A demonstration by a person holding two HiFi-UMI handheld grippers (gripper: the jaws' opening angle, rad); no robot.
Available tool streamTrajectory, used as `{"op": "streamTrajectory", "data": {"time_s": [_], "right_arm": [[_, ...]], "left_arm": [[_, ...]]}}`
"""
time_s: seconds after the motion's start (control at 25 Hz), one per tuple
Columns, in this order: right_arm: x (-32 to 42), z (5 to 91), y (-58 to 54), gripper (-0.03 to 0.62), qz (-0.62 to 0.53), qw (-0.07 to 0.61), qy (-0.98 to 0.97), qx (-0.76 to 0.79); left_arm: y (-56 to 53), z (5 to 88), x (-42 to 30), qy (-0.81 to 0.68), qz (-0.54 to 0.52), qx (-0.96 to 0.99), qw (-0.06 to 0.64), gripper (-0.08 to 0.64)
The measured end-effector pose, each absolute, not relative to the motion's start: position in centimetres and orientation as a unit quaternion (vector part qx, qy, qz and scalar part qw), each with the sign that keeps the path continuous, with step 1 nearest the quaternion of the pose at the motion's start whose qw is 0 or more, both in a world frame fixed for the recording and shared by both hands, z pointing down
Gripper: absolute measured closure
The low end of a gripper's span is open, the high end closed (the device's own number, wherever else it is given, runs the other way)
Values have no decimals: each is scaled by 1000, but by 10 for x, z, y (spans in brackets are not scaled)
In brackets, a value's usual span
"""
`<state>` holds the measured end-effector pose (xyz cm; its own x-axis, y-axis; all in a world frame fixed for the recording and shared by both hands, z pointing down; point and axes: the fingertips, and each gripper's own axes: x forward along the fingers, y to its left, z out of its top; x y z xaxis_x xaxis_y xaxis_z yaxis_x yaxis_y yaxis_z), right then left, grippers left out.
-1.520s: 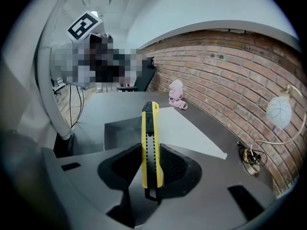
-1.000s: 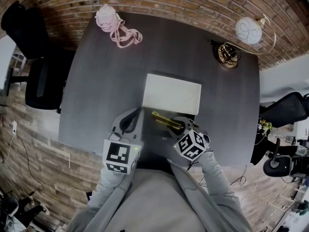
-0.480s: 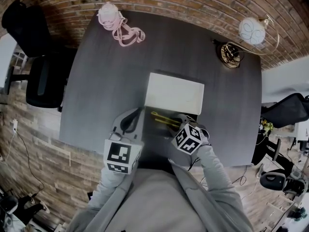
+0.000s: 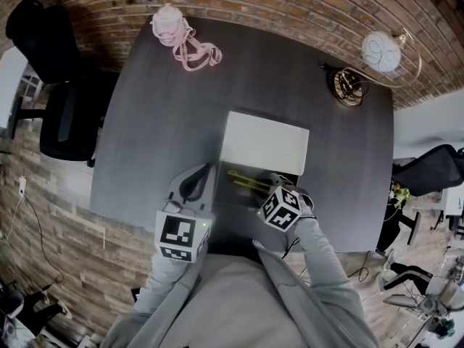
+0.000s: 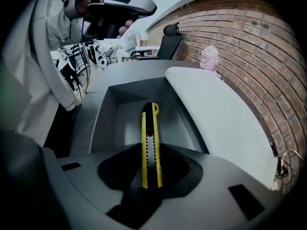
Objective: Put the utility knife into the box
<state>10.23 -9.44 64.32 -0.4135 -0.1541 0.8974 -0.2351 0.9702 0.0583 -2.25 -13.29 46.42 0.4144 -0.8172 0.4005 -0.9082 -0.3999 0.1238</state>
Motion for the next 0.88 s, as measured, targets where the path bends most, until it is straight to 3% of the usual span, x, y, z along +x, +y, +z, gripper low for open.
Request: {"op": "streamTrajectory", "data": {"time_s": [0.88], "right_arm": [[104, 629, -95, 463, 57, 509, -846, 148]], "left_arm": [[-128, 452, -27, -529, 128, 825, 154, 541]]}}
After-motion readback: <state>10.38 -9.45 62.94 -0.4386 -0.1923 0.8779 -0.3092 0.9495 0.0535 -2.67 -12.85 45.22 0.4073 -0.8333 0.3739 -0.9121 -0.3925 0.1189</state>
